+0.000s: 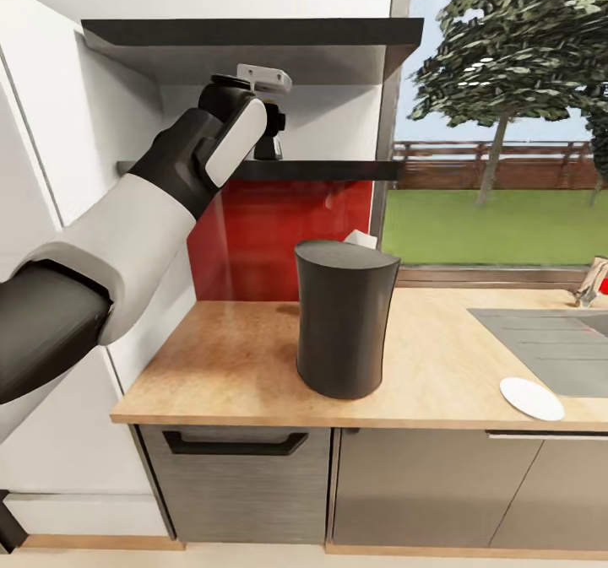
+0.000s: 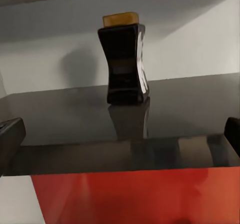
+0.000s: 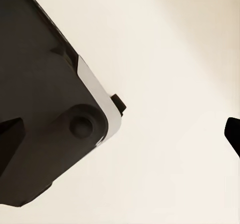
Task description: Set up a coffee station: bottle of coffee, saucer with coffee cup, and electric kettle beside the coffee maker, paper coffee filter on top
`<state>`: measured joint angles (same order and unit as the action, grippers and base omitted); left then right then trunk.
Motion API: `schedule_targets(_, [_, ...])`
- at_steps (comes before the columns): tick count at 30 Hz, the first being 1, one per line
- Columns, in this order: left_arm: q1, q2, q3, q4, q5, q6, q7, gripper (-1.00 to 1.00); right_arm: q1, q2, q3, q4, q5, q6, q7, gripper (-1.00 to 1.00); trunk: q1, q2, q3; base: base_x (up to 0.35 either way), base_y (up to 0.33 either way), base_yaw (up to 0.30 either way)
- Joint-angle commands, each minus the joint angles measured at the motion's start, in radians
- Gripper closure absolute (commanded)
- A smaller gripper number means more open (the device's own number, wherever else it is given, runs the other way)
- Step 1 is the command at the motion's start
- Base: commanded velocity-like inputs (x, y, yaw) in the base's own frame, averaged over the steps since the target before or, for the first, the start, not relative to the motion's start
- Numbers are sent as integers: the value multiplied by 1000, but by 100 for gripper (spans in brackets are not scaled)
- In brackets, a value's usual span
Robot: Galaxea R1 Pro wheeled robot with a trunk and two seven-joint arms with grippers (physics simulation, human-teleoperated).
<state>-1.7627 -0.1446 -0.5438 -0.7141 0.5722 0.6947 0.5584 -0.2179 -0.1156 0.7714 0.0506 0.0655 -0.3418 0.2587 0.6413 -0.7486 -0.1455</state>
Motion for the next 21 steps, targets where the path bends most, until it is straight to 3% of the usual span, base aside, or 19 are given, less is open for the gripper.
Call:
schedule_targets(1, [-1,1,-4,0,11,1,9,-100,-1,0,-4,3,8,-6,2,-100,0,-1,-2,46,0,0])
schedule_targets(21, [3,0,-4,1,12,0,9,-100,-1,1,-3,3,13,-5,2,-100,0,-1,-2,124,0,0])
